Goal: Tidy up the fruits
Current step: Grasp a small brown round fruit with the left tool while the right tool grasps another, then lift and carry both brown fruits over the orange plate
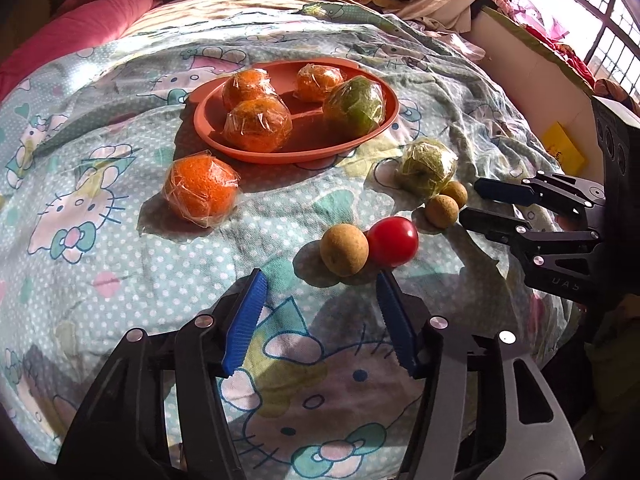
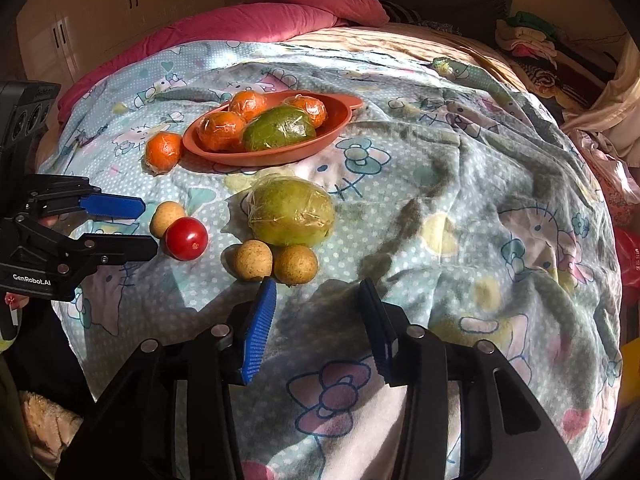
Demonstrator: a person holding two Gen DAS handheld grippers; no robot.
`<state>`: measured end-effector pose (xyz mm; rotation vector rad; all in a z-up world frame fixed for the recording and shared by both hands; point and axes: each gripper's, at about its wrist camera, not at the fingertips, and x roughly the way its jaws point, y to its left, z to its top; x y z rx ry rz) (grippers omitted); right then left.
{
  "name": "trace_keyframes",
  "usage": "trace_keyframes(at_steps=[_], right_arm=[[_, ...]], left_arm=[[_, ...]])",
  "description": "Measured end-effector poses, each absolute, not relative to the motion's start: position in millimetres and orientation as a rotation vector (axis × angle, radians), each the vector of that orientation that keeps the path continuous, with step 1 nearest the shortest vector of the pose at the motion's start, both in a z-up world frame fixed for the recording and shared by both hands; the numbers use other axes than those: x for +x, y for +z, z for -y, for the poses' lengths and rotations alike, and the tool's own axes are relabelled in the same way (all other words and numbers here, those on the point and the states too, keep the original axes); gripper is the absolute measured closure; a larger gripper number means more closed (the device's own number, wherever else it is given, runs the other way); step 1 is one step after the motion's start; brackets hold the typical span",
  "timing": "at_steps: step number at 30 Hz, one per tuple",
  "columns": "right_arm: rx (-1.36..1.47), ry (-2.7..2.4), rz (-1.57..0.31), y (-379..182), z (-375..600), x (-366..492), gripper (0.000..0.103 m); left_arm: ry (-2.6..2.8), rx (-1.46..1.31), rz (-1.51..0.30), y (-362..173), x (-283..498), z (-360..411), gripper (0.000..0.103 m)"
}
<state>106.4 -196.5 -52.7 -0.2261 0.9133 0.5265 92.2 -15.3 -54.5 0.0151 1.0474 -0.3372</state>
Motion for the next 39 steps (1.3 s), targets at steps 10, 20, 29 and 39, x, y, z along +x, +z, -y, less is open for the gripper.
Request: trace_keyframes(at_steps=[10,20,29,39], right_arm=[[-0.251,0.572,-0.91,-53,187,114,0.075],[-0.26,0.597,-0.914,-55,182,120,0.08],[-0.239,0.605,-0.914,-54,187,119,0.081],[-0.199,0.593,-0.909,-50,198,119,0.081]], left_arm=[[-0.342,0.017,-1.042,-55,96,16,0.065],[-0.379,0.011,-1.041,-57,102,23,0.077],[-0.393,0.024,-1.021,-54,112,27,0.077],[-0.405,0.023,-1.036,-58,127,32,0.084]])
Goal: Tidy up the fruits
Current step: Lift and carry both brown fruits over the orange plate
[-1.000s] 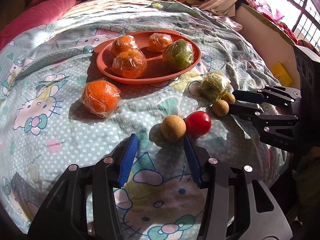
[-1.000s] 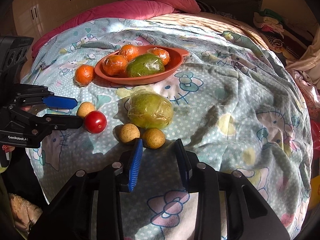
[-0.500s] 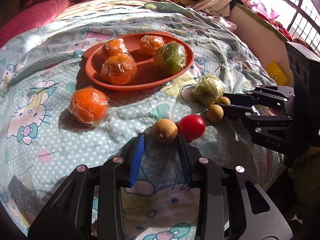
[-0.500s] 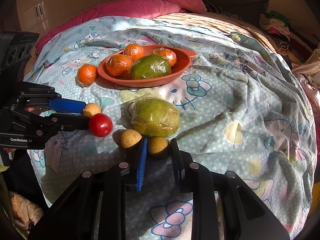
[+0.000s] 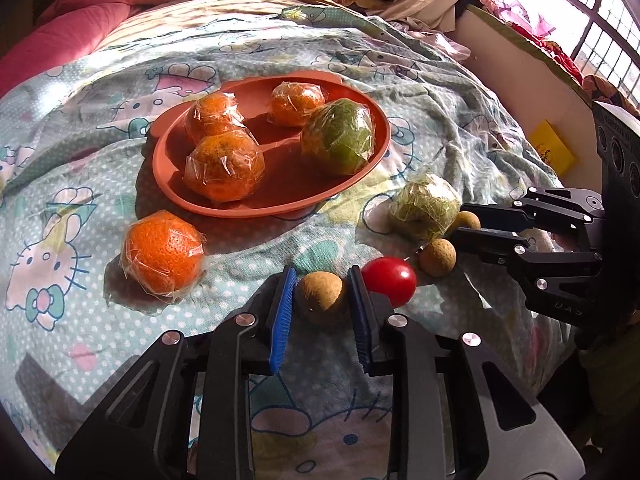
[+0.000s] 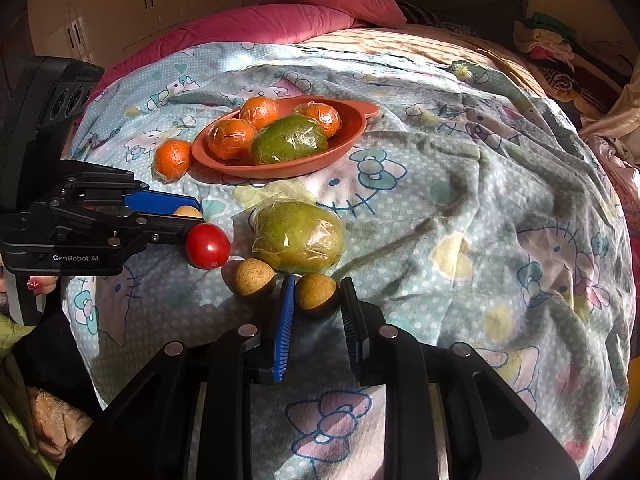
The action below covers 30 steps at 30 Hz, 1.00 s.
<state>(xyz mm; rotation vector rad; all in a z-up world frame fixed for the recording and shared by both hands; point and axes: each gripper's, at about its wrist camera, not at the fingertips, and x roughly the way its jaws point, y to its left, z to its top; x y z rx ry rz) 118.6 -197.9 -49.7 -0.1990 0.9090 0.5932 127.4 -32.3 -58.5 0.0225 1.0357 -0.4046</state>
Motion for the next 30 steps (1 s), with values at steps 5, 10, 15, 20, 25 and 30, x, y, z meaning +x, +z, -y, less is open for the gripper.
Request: trace_keyframes(at_steps=[5,10,15,20,25,30], right_arm=[[-0.176,0.583,-0.903,-46,203,118,0.081],[-0.149,0.575,-0.892,-40,209,119,0.081],[-0.134,0.581,-0.876,-32,211,119,0.081],[-0.134,0.581,-0.855,-20,210,124,0.081],[-0.139,0.58,-0.824,-6,207,131,0.081],[-0.141,0.583,-0.807,1,202,138,0.081]], left_arm=[[-0.404,0.005,-1.039,-58,126,30,0.084],[-0.394,-0.011,-1.032,-52,122,24,0.084],[-0.379,-0.028,-1.008,-38,121,15,0.084],[-0.347,-0.043,-0.987,-25,124,1,0.084],[-0.321,-0.053,-0.968,-16,128,-11,0.084],[-0.307,-0.055,-0.963,-13,136,-16,0.084]])
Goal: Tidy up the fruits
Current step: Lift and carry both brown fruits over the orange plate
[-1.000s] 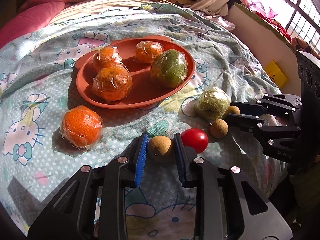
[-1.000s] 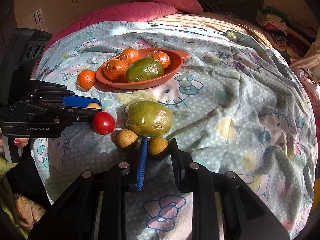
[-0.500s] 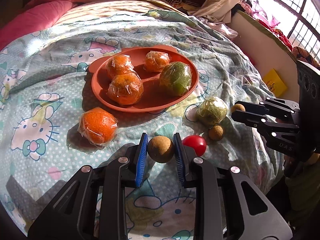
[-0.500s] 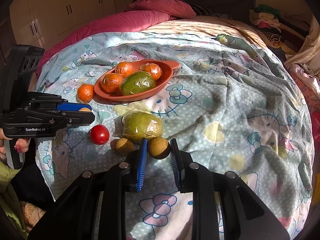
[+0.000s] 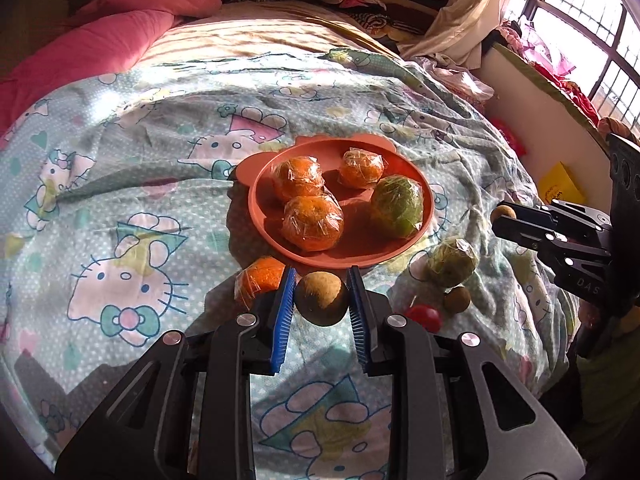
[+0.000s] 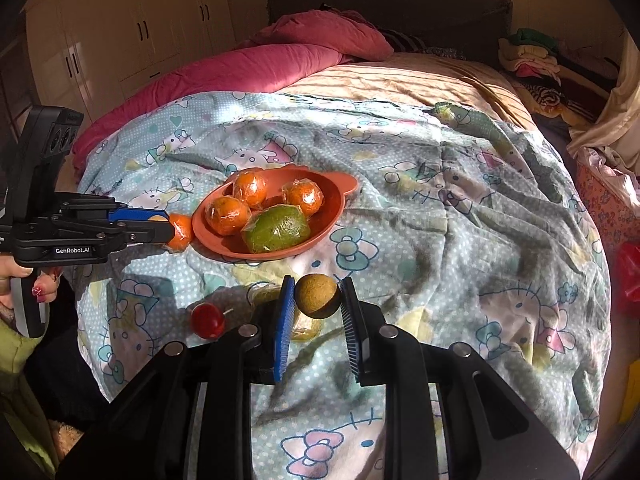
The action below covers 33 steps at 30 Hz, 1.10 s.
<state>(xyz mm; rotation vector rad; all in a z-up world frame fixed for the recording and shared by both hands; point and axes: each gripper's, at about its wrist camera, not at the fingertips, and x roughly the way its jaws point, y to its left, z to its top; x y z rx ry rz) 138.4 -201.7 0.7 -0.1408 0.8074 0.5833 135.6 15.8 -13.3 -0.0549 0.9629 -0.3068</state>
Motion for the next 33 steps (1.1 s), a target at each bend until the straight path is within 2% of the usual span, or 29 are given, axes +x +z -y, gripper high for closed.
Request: trace_keyframes(at_steps=[33], right_arm=[[-0.127,0.575,-0.833,-3,161,212,0.081]], left_arm=[[-0.285,-0.088,-0.965,-24,193,-28,0.084]])
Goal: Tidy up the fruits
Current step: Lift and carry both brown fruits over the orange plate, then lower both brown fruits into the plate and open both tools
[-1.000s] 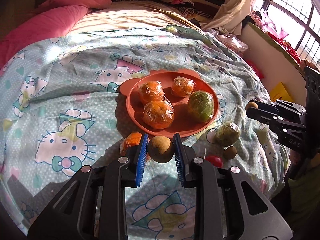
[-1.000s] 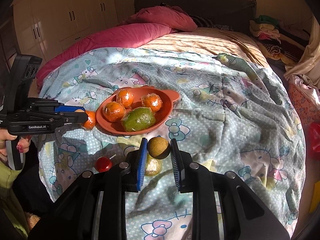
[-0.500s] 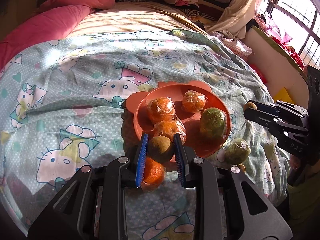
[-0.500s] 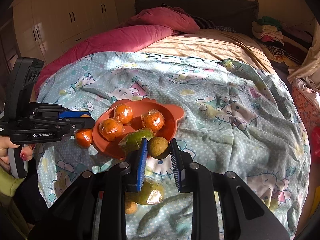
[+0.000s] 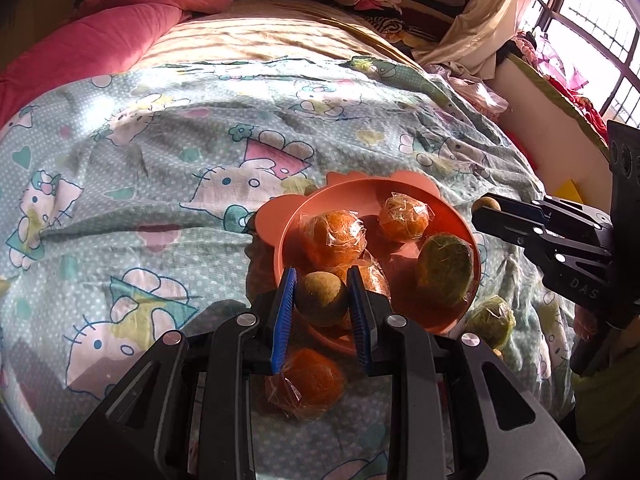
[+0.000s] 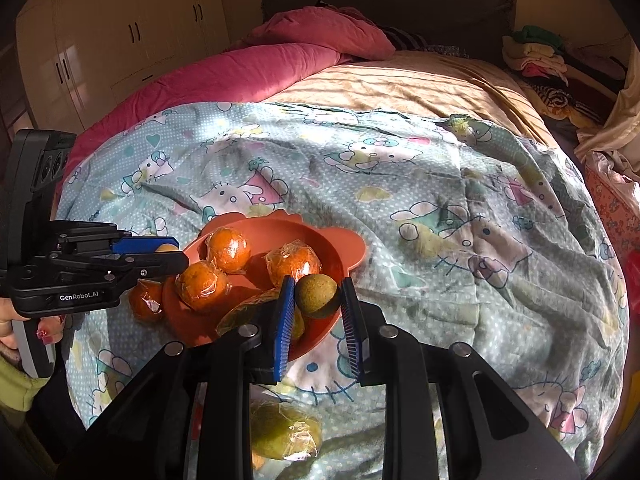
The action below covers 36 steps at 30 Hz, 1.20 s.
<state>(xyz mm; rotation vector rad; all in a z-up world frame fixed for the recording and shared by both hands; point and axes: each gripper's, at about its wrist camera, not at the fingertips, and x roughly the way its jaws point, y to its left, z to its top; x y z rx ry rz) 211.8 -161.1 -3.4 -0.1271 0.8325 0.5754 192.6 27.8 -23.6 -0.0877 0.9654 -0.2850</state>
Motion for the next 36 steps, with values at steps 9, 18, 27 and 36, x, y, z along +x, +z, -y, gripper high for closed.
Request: trace_keyframes(at_steps=[9,18,27,36], right_arm=[[-0.137,0.577,-0.852,-9,157,220,0.081],[-0.146,0.58,-0.87,-15,152,226,0.081],[-0.143,0.582,-0.883,-19,150,231,0.081],[-0.141,0.582,-0.884,-19,150,231,0.08]], left_arm=[[-0.291,-0.093,-0.966,-27,199,-28,0.084],[-0.297,-0.1,-0.963,-29,201,-29,0.084],[-0.3,-0.104,-0.963,-30,204,-29,0.084],[-0.298,-0.105,-0.962,-30,204,-30,0.084]])
